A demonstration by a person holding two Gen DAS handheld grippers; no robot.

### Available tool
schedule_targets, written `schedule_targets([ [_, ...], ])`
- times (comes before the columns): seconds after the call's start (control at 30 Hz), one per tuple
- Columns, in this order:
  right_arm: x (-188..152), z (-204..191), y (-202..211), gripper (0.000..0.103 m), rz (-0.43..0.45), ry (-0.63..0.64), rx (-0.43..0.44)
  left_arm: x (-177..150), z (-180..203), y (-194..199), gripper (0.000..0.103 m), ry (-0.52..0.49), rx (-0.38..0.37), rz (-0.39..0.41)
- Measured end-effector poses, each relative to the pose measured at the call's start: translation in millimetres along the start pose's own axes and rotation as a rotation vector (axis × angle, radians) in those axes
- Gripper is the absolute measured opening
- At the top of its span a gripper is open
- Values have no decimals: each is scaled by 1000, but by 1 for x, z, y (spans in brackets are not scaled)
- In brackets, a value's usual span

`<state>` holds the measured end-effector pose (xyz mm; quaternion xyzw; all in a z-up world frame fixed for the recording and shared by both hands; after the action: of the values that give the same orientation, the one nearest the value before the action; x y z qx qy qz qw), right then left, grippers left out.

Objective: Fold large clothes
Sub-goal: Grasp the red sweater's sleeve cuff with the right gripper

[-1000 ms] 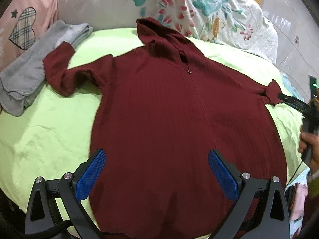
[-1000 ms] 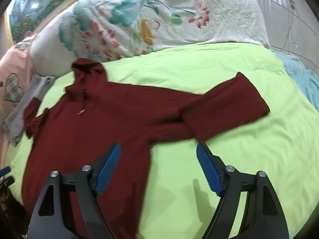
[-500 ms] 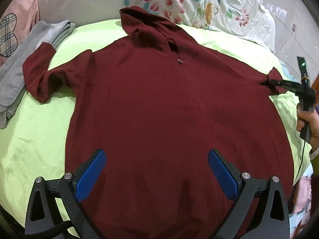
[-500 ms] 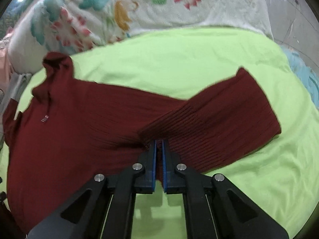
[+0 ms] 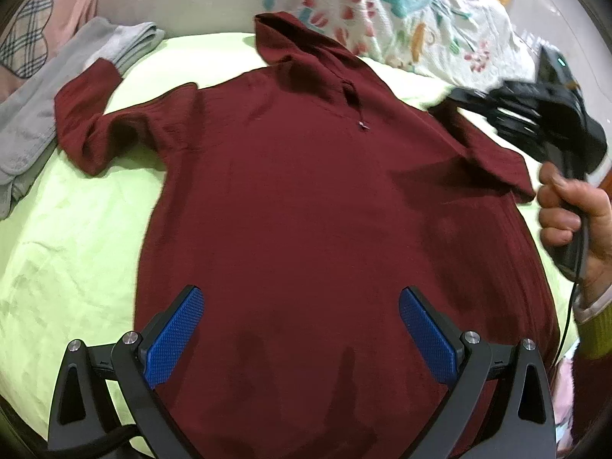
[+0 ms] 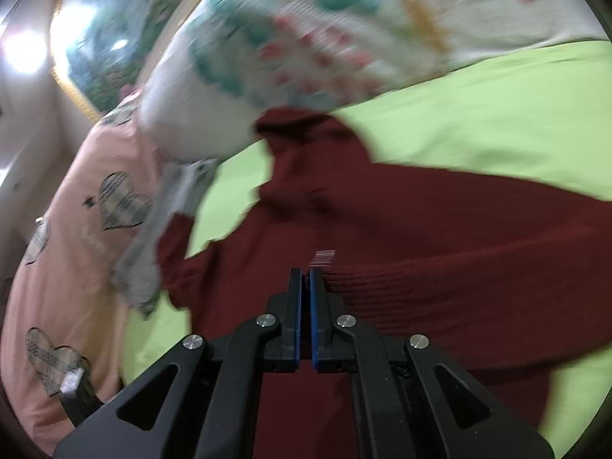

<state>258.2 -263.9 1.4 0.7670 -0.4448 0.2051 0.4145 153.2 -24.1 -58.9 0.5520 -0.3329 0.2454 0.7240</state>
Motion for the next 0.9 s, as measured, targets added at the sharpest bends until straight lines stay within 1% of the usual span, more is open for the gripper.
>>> schedule_targets([
  [0.1,-15,-34,-45,4,-54,-10,76,2,-10,-3,102,22,5,-2],
  [0.17,-28,-54,-74,4,-93,-8,106,3,-15,-6,102,30,3,-5],
  [0.23,-40,-64,-96,4,-127,-15,124,5,-19,-9,102,30,2,-5],
  [0.3,-51,-70,-115,4,-162,-35,145,7,-22,-12,102,32,-7,-5],
  [0.33,-54,-69,-123,4,-169,-44,140,9,-22,-15,102,35,-16,-4],
  [0.4,-59,-64,-131,7,-173,-52,147,13,-24,-22,102,47,-34,-6],
  [0.43,-60,-58,-131,7,-180,-74,143,15,-24,-25,102,53,-46,-7],
  [0.5,-57,-48,-123,7,-173,-102,133,21,-25,-36,102,74,-79,-16],
  [0.53,-53,-44,-113,8,-154,-109,131,24,-26,-41,102,86,-91,-19],
  [0.57,-49,-41,-103,14,-135,-111,128,30,-27,-49,102,106,-114,-20],
  [0.6,-45,-36,-92,24,-116,-110,118,35,-27,-55,102,122,-125,-22],
  [0.67,-36,-25,-67,33,-72,-109,84,45,-28,-70,102,155,-144,-31],
  [0.73,-29,-11,-39,34,-26,-116,58,59,-27,-89,102,187,-168,-32],
  [0.8,-27,6,-10,35,4,-127,4,71,-25,-111,101,214,-191,-50],
  [0.87,-26,20,14,36,26,-140,-34,78,-23,-133,95,243,-214,-81],
  [0.9,-27,27,28,40,41,-146,-52,82,-22,-144,89,260,-226,-92],
])
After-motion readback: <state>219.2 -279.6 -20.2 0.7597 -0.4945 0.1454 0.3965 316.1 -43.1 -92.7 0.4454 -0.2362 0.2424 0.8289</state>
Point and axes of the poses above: each gripper's, at about its wrist camera, not at the fingertips, and y roughly against the way its jaws point, z to its right, x to its top, the point moved 4 cm from there along -y, roughly the way its jaws point, and after that the axes turned 14 degrees about z, right-handed, at the moved point
